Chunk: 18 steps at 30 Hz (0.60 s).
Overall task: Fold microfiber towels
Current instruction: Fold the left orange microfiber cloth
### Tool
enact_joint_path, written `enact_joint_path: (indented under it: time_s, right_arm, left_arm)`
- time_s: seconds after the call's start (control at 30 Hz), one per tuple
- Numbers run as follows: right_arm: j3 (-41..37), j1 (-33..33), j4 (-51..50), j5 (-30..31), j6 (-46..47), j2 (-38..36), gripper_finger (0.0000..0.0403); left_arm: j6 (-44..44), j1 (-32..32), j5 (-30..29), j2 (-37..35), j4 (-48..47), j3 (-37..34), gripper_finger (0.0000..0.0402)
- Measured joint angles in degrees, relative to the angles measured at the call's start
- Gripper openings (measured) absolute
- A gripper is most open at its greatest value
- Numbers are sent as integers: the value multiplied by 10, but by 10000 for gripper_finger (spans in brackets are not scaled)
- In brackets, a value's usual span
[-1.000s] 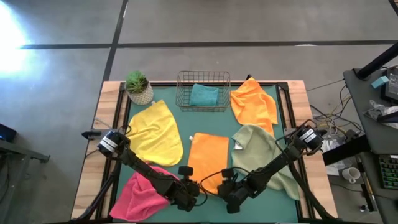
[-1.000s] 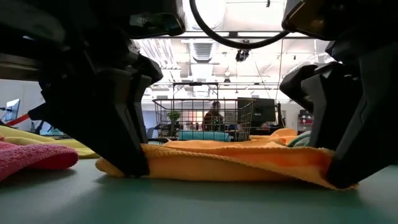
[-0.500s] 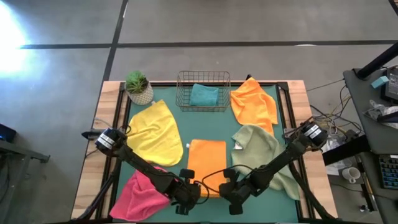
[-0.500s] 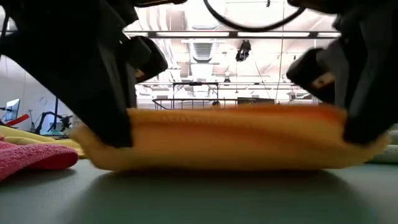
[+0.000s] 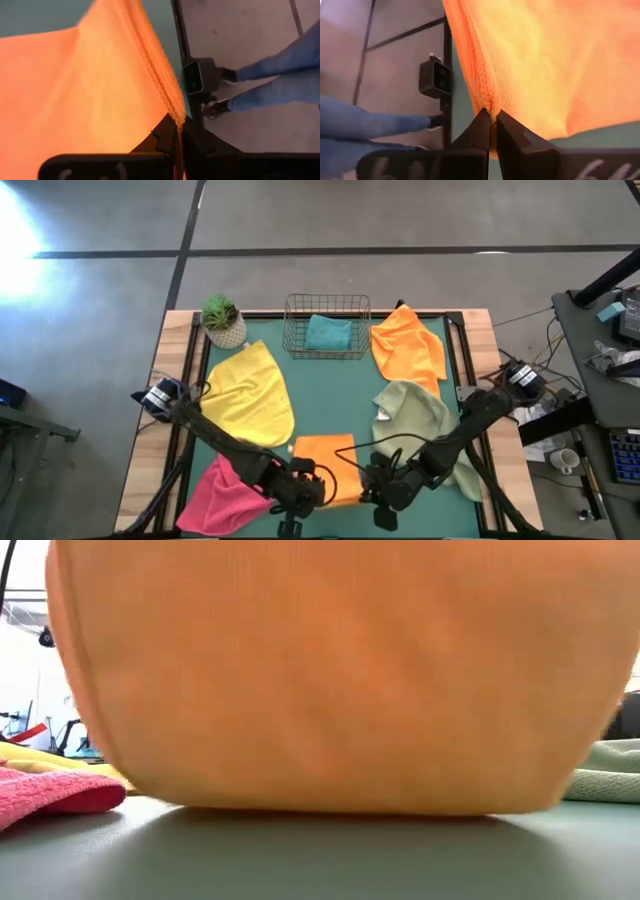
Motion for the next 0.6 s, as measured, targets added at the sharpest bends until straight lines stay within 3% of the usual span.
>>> enact_joint_path:
  time_s: [0.33, 0.47, 0.6]
  right_arm:
    - [0, -26, -50, 101, 46, 6, 9]
    - [-2, -57, -82, 120, 46, 6, 9]
    - [-14, -82, -93, 120, 53, 6, 9]
  left_arm:
    - [-38, 17, -58, 2, -48, -31, 0]
    - [-49, 35, -108, 1, -91, -43, 0]
    - [-49, 59, -108, 1, -99, -60, 0]
